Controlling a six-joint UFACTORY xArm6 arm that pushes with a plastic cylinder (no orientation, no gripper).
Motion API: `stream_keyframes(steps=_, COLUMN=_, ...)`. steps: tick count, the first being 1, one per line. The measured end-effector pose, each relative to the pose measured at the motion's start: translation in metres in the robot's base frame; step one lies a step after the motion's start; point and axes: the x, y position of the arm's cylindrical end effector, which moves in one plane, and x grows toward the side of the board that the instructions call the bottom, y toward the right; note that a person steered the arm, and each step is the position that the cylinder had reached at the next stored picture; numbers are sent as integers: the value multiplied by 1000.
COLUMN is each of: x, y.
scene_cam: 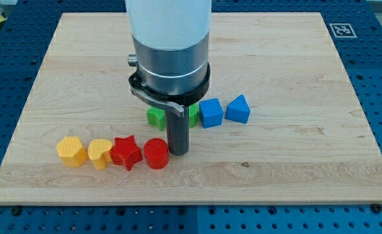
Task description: Move the arm to the bottom of green blocks
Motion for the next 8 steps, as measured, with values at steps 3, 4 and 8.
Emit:
stream_keyframes(steps=3, x=-2, y=0)
stream_keyframes(steps=4, x=-2, y=0)
stream_keyframes(steps=8, x=-7, y=0)
